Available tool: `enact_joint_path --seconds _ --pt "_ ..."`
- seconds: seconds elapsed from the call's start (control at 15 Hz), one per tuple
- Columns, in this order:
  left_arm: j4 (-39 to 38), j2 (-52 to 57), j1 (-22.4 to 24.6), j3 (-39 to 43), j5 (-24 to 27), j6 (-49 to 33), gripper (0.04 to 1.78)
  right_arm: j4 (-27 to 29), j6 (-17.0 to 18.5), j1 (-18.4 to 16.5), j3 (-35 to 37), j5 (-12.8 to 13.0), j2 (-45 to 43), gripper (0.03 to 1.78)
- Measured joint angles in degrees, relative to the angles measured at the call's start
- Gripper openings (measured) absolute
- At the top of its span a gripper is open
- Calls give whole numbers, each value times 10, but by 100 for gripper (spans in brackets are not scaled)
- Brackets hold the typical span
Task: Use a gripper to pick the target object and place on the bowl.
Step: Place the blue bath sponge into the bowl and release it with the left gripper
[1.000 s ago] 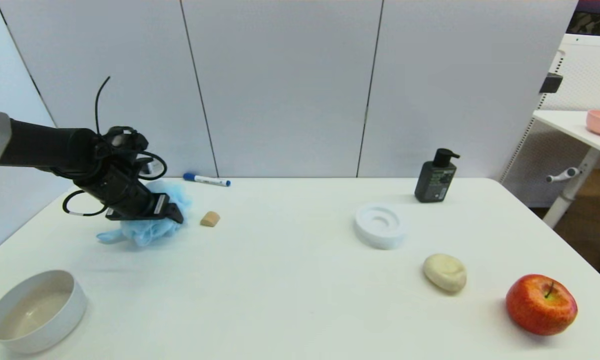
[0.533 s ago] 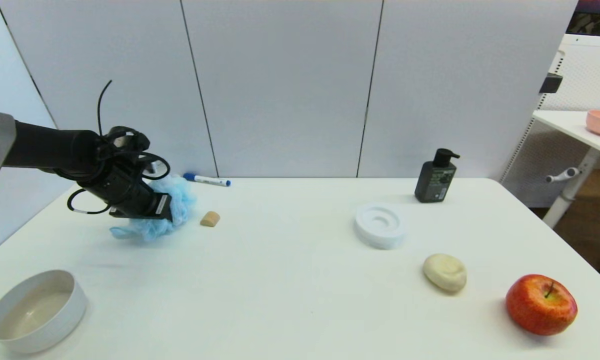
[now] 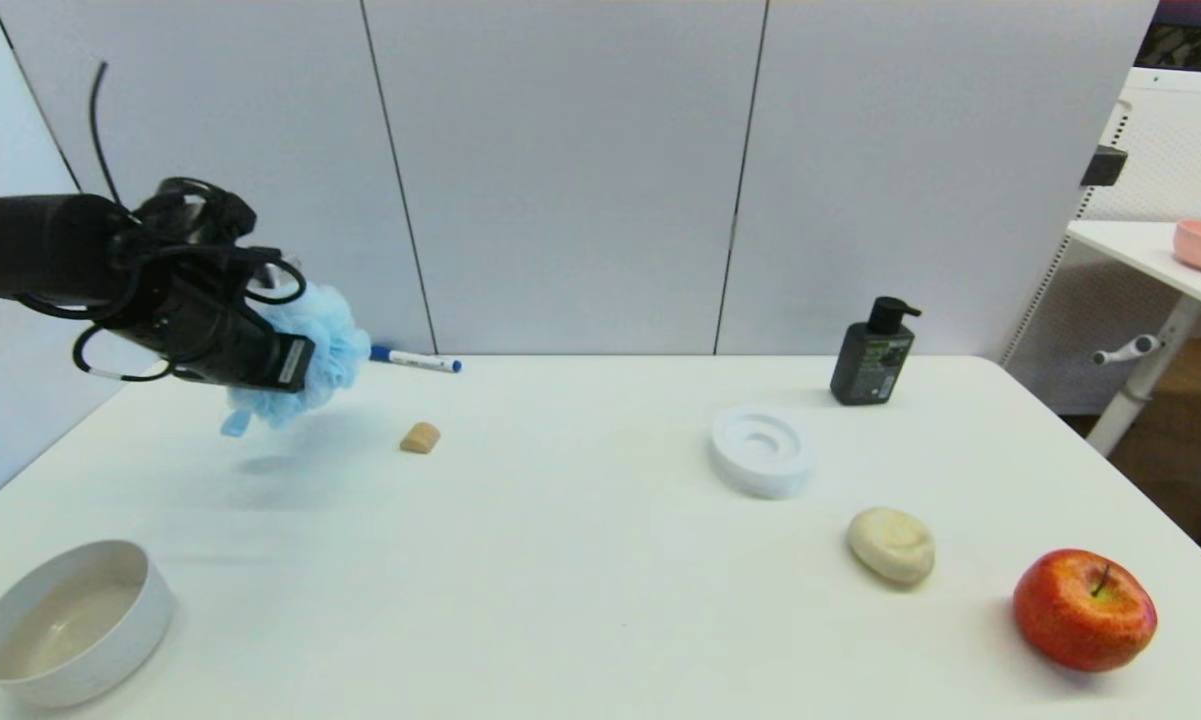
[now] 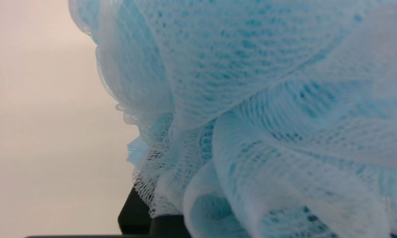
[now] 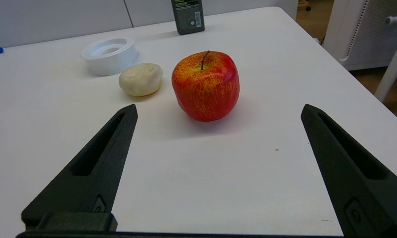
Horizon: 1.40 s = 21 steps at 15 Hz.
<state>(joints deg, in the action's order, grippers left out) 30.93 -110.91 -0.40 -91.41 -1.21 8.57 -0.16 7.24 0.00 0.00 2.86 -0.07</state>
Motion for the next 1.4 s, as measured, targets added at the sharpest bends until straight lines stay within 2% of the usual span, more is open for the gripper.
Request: enact_joint_path --seconds 0.27,0.47,0.67,0.93,1.2,1.4 --pt "49 129 -1 5 -15 3 63 0 0 0 0 0 0 171" --pt "153 254 6 13 -25 -1 61 0 0 0 0 0 0 171" --pt "227 370 38 67 -53 -3 60 0 0 0 0 0 0 171" --pt "242 463 107 202 -68 -2 59 0 0 0 0 0 0 171" --pt "225 468 122 286 -68 -19 57 0 0 0 0 0 0 171" --pt "151 439 126 333 -68 -22 56 0 0 0 0 0 0 171"
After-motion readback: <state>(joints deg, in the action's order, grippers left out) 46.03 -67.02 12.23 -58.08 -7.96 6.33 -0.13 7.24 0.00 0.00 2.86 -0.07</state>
